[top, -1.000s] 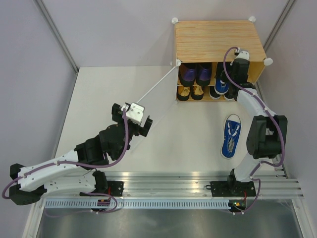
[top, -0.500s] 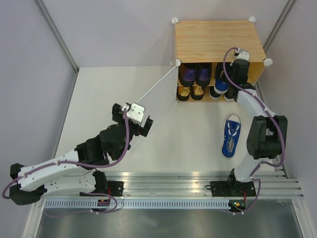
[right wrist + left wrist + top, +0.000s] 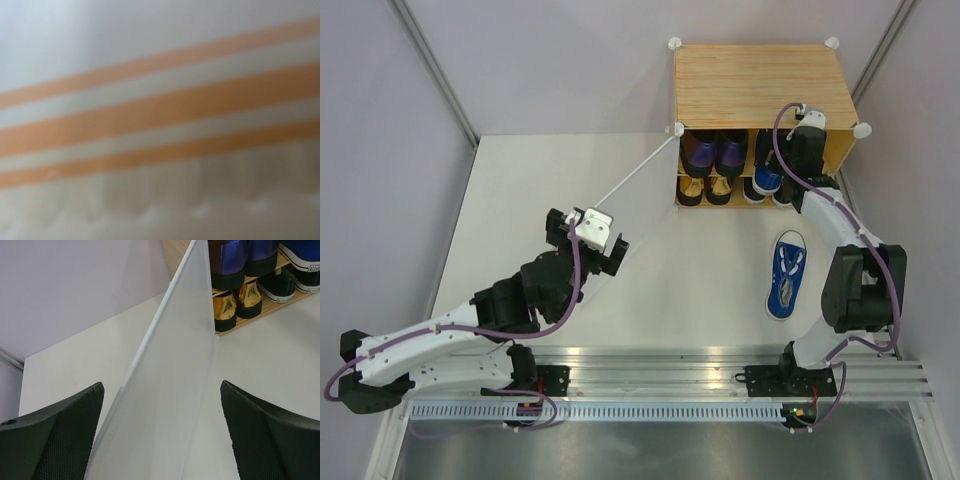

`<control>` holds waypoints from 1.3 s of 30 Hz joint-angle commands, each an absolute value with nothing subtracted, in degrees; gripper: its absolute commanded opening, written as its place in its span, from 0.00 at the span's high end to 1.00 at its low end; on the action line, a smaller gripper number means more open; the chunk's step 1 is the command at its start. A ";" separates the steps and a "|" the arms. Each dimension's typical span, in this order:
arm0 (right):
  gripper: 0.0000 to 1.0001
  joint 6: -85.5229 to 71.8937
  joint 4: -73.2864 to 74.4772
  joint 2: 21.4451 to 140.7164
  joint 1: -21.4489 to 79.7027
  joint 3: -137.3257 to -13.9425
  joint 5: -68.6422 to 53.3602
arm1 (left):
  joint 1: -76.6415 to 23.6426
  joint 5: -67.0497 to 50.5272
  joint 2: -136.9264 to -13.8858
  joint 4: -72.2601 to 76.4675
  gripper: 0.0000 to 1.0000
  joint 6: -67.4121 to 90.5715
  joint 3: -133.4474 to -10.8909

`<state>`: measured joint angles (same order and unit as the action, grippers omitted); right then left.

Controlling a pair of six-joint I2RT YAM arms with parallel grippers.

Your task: Place and organize the shoes in the shoe cabinet

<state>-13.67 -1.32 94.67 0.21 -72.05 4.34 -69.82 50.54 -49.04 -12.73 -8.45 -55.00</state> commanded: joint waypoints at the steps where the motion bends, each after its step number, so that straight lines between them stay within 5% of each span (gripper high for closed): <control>1: 0.16 -14.59 -6.94 88.24 0.35 -73.21 2.63 | -69.70 50.98 -48.25 -11.69 0.00 -10.28 -56.07; 20: 0.18 -3.96 -23.10 85.17 0.35 -59.86 1.32 | -69.70 50.54 -47.46 -11.69 0.01 -10.11 -56.07; 39: 0.19 -6.85 -13.54 82.71 0.35 -66.09 0.44 | -69.70 50.54 -47.90 -11.69 0.00 -10.02 -56.16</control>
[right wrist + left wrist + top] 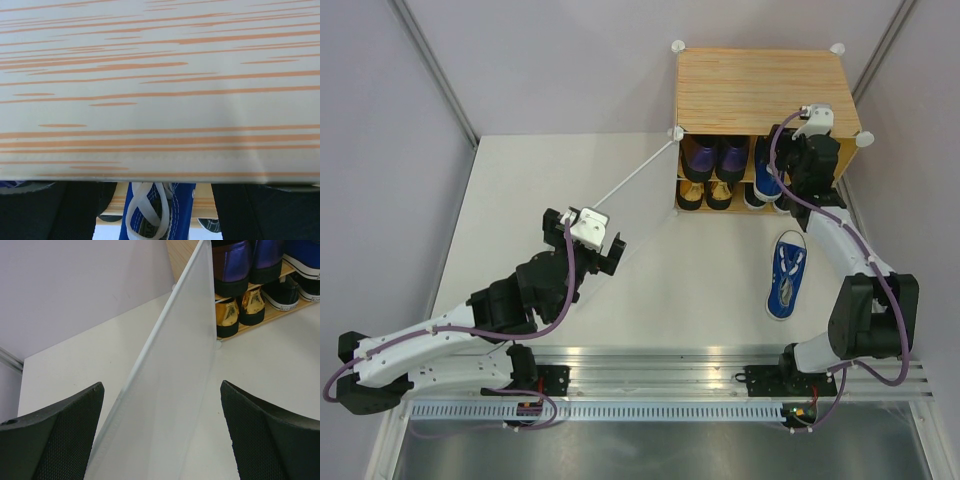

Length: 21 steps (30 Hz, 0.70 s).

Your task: Place and organize the shoes in the shoe cabinet

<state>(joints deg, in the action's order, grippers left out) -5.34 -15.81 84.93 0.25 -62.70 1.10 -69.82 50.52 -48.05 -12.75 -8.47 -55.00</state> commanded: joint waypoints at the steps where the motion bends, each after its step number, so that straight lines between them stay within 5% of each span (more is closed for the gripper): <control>1: 0.18 -7.12 -13.27 82.53 0.35 -66.35 0.18 | -69.70 50.54 -47.90 -11.78 0.00 -10.11 -56.16; 21: 0.18 -13.53 -6.77 66.71 0.35 -51.43 -1.48 | -69.70 49.83 -47.72 -12.39 0.00 -9.49 -56.43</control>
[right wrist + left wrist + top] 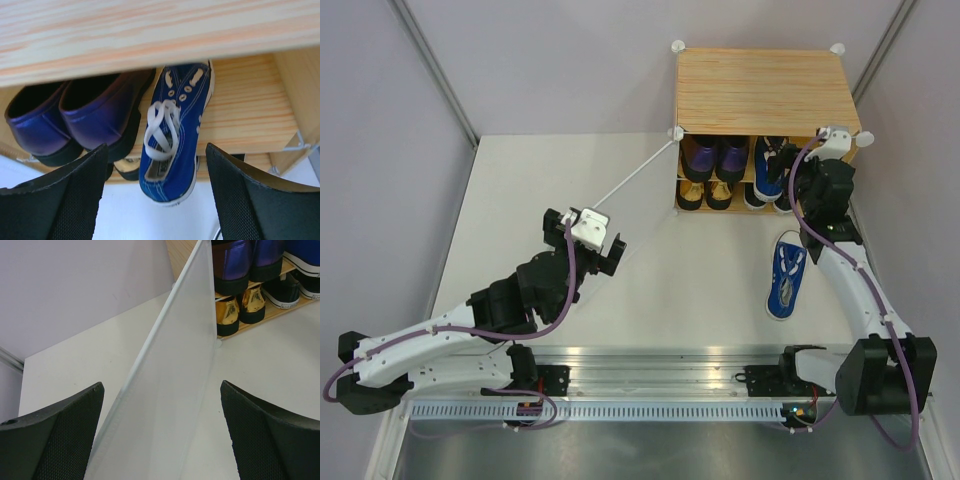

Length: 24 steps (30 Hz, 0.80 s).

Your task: Place and organize the shoes in the shoe cabinet

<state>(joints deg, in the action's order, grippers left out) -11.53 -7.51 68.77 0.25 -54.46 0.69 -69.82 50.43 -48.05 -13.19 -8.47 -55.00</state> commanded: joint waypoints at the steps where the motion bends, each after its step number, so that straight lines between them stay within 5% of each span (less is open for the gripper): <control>1: 0.18 -13.71 -6.68 66.45 0.35 -50.81 -1.58 | -69.70 49.83 -47.72 -12.31 0.00 -9.41 -56.43; 24: 0.18 -13.01 -10.11 74.09 2.46 -48.16 1.38 | -69.70 49.57 -48.08 -12.39 0.00 -9.58 -56.34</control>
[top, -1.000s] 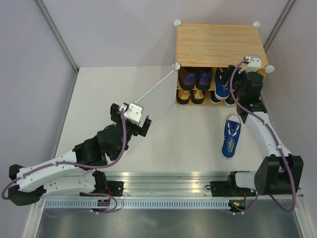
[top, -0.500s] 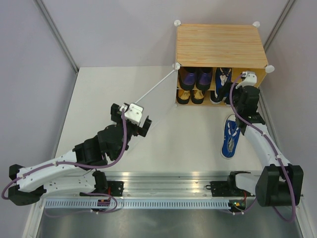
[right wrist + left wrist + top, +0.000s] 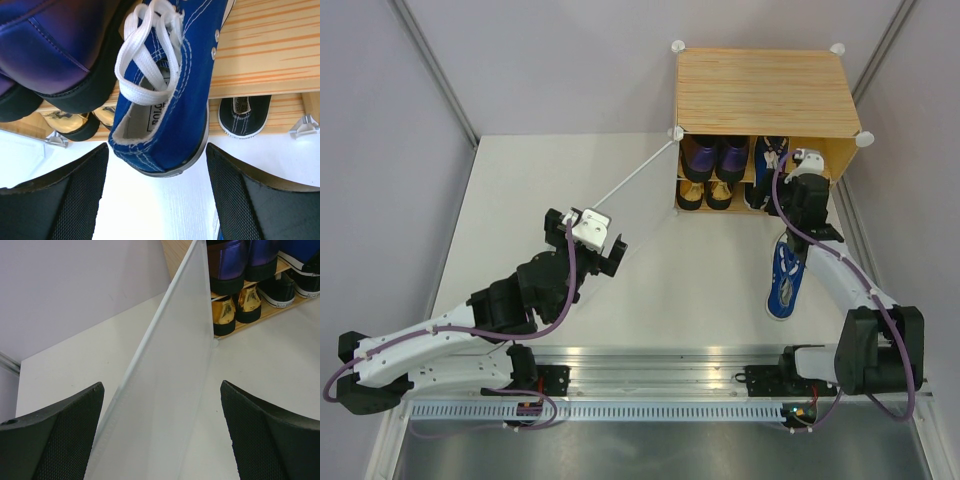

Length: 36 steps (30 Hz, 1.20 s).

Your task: Place and organize the shoes in the shoe cabinet

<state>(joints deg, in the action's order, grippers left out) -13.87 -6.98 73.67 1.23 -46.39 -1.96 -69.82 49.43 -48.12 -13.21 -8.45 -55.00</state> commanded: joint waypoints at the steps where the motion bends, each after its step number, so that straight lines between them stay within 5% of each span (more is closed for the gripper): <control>1: 0.18 -12.49 -9.85 74.61 3.51 -48.34 2.80 | -69.70 49.57 -48.08 -12.39 0.00 -9.49 -56.34; 17: 0.32 -11.16 -8.96 78.66 4.39 -51.41 9.75 | -69.78 49.92 -48.78 -12.22 0.00 -10.02 -56.25; 28: 0.72 -10.20 -9.49 77.43 4.39 -52.65 10.81 | -69.70 49.92 -48.96 -12.22 0.00 -10.19 -56.16; 36: 0.80 -10.98 -14.93 79.36 2.55 -53.00 7.48 | -69.70 49.83 -48.95 -12.22 0.00 -10.19 -56.16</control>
<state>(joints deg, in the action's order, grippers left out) -10.90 -7.68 78.87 3.88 -50.30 7.35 -69.82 49.43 -49.04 -13.21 -8.47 -55.00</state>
